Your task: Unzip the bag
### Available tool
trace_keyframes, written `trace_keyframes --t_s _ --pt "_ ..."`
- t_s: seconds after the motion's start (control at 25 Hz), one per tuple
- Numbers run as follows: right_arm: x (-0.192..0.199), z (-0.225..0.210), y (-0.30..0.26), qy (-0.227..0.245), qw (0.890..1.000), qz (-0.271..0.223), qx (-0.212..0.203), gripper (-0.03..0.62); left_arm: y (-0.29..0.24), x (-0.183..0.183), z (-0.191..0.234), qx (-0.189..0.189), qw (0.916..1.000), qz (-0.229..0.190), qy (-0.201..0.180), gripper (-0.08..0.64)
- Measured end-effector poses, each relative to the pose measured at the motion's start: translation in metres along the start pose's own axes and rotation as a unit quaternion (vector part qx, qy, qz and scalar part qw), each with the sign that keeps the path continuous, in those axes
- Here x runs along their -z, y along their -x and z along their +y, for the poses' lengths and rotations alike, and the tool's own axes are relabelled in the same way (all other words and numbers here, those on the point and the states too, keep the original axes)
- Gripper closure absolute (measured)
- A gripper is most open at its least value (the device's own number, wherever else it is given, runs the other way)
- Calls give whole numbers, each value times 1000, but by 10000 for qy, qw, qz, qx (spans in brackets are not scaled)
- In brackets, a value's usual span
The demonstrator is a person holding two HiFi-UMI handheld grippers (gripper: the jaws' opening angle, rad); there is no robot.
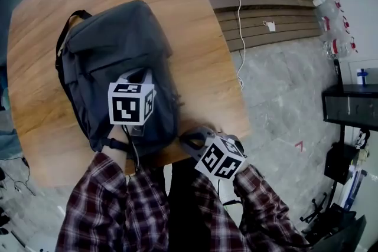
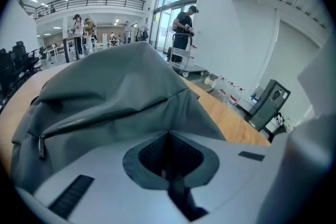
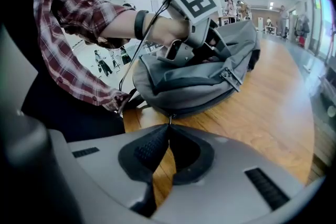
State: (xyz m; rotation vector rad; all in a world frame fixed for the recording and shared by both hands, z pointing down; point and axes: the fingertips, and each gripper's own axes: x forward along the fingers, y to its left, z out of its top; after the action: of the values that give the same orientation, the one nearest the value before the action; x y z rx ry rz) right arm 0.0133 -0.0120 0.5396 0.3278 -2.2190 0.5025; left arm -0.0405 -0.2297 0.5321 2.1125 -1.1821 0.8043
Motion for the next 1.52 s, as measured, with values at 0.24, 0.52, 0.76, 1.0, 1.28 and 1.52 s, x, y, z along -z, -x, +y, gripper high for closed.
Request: trace_keyframes --t_s 0.24,0.52,0.76,1.0,1.28,1.52 --pt "-4 -38 7 -98 9975 -147 688 577 5 -22 33 196 9931 -515 1036 552" --pt "-22 -109 15 -53 9916 -163 1283 577 34 -1 69 -77 9974 -291 648 552" --pt "-50 -151 -3 180 9888 -50 1483 577 57 40 50 -720 9950 -154 -671 552" --pt "-68 -166 -17 206 9889 -68 1468 577 71 68 43 -677 9975 42 195 552" --pt "-77 -160 -20 245 9901 -88 1383 577 92 34 1 232 9935 -285 -1075 552" --pt "-77 -151 -17 235 9901 -139 1376 577 35 11 -45 1141 9426 470 -3102 552"
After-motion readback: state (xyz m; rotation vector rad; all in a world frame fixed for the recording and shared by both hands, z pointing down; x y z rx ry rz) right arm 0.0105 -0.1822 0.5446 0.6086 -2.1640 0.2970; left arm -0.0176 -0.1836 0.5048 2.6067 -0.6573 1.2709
